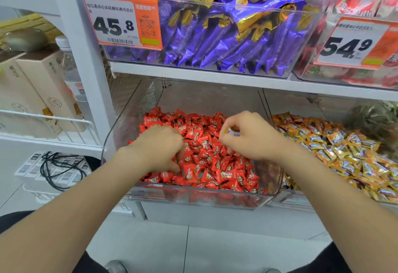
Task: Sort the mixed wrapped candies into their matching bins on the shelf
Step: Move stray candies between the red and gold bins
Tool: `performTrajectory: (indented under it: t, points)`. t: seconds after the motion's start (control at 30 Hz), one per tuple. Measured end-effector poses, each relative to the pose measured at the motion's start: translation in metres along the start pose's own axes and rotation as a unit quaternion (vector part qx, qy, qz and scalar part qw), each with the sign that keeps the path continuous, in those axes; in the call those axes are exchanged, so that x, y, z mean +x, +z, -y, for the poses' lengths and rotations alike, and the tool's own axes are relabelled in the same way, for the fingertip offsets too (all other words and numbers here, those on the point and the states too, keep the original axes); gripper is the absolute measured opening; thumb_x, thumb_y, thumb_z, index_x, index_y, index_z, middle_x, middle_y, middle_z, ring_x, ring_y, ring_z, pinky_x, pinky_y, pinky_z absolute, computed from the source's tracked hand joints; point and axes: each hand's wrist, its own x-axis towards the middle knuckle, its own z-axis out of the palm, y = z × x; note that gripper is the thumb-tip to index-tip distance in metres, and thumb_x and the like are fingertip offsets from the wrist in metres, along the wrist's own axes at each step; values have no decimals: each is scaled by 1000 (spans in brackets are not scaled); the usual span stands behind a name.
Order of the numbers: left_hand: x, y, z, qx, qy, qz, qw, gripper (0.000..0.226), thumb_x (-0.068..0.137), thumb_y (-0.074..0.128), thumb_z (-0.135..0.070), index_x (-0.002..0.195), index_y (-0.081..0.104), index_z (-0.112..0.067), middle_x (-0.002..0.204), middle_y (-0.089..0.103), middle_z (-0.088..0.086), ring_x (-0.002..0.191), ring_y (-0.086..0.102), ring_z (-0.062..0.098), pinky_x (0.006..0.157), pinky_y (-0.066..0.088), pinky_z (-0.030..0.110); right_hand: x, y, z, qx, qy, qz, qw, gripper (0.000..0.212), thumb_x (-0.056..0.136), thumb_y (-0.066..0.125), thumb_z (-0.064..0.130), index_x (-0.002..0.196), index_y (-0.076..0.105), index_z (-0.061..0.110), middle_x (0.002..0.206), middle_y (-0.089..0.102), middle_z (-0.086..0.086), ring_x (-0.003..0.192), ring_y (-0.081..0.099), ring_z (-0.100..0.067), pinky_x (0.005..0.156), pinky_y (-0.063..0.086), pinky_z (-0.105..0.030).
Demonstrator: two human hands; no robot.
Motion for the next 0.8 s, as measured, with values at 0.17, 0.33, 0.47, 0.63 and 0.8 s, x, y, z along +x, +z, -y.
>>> performTrajectory:
  t: [0.17, 0.33, 0.47, 0.63, 0.8]
  points:
    - [-4, -6, 11, 73, -85, -21, 993, 44, 77, 85, -53, 116, 69, -38, 118, 55, -4, 116, 52, 22, 92, 42, 37, -1, 8, -5, -116, -23, 137, 983, 21, 99, 54, 19, 106, 72, 25, 68, 61, 11, 63, 50, 3, 76, 47, -29]
    - [-14, -9, 13, -133, -41, -7, 990, 53, 67, 88, -65, 110, 72, -37, 99, 52, -15, 97, 53, 9, 82, 45, 29, -3, 41, -15, -239, -23, 245, 939, 90, 80, 76, 70, 154, 31, 46, 122, 51, -6, 114, 55, -27, 98, 51, -43]
    - [-13, 3, 7, -115, -23, 83, 990, 76, 55, 91, -69, 121, 65, -41, 100, 50, -16, 96, 50, 10, 84, 45, 30, 12, 57, -14, -341, -40, 167, 924, 78, 85, 75, 58, 150, 37, 38, 124, 56, -11, 114, 61, -36, 85, 52, -43]
    - [-7, -3, 1, 56, -65, -1, 996, 67, 68, 84, -64, 126, 61, -37, 116, 56, -2, 113, 54, 24, 89, 45, 37, 24, 46, -17, -283, -5, 43, 958, 48, 97, 69, 45, 138, 49, 29, 122, 57, -11, 110, 65, -41, 89, 56, -47]
    - [-4, -4, -16, -38, 14, -65, 997, 38, 80, 79, -39, 116, 68, -36, 106, 53, -7, 105, 53, 19, 88, 46, 36, 17, 10, -21, -182, -17, 44, 982, 71, 81, 79, 62, 139, 46, 36, 114, 64, -2, 109, 61, -27, 95, 53, -45]
